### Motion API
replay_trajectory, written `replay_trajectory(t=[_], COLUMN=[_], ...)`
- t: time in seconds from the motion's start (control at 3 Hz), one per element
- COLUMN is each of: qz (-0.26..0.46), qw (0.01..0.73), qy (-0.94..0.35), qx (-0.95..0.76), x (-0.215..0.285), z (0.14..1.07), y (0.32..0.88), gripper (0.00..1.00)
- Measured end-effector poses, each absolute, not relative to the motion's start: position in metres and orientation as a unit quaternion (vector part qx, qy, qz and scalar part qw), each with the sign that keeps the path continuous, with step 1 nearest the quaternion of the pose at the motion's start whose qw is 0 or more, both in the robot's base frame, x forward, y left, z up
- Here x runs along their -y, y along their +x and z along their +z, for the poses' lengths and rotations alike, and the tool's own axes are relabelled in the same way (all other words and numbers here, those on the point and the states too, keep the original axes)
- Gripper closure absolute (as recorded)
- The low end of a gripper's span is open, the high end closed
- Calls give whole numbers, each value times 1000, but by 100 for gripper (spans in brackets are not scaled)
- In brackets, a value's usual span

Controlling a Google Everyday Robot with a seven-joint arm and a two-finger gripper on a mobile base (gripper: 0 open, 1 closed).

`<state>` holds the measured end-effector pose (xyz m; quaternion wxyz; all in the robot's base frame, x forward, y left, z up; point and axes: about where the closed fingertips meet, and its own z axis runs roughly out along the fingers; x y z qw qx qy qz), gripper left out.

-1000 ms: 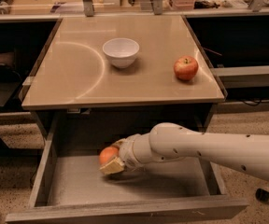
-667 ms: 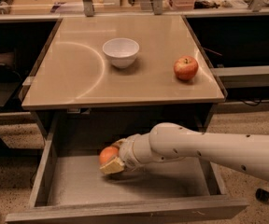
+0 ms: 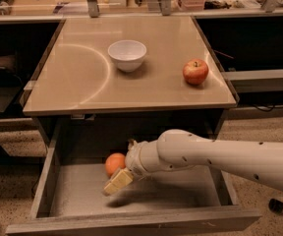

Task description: Place orange into top drawer

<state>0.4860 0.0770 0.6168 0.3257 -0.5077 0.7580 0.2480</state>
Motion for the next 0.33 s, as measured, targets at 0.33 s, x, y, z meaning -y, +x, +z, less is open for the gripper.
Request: replay_trajectory(t=[0.33], qz=[248], qw=[326], qy=[-508], qx=[-758], x=[-77], z=[617], y=[486], gripper=[0])
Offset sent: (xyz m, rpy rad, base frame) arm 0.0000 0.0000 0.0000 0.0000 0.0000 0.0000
